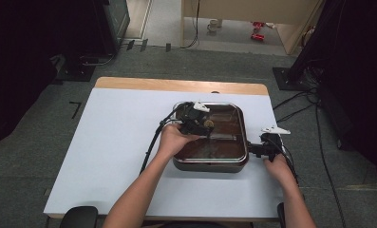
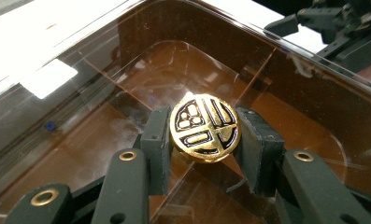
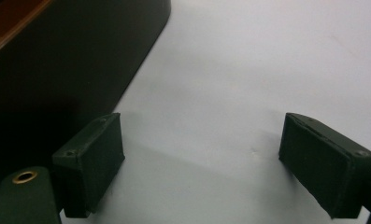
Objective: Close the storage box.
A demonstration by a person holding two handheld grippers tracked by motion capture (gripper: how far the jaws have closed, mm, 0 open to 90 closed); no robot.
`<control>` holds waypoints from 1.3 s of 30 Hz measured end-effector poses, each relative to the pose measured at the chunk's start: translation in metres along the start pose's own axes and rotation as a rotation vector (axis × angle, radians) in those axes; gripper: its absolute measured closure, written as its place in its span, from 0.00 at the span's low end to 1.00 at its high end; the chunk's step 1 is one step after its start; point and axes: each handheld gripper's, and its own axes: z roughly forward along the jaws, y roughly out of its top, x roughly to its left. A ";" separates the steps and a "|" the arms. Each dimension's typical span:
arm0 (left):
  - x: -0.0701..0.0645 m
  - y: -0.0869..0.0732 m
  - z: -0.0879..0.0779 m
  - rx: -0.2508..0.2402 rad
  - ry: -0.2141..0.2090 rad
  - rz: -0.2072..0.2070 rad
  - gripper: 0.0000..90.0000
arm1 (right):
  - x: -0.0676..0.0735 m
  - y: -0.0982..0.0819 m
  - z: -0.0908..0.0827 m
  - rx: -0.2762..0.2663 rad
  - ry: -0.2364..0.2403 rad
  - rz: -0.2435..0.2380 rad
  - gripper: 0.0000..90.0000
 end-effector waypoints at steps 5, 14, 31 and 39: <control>-0.005 0.002 0.010 0.018 0.018 0.013 0.66 | 0.000 0.000 0.000 0.000 0.000 -0.001 0.15; -0.008 0.002 0.012 0.047 -0.014 0.019 0.66 | 0.000 0.000 0.000 0.000 0.000 0.000 0.15; 0.002 0.001 -0.005 0.017 -0.009 -0.016 0.41 | 0.000 0.000 0.000 0.000 0.000 0.002 0.15; 0.010 -0.003 -0.029 -0.023 -0.031 -0.051 0.32 | 0.000 0.000 0.000 -0.002 0.001 0.003 0.15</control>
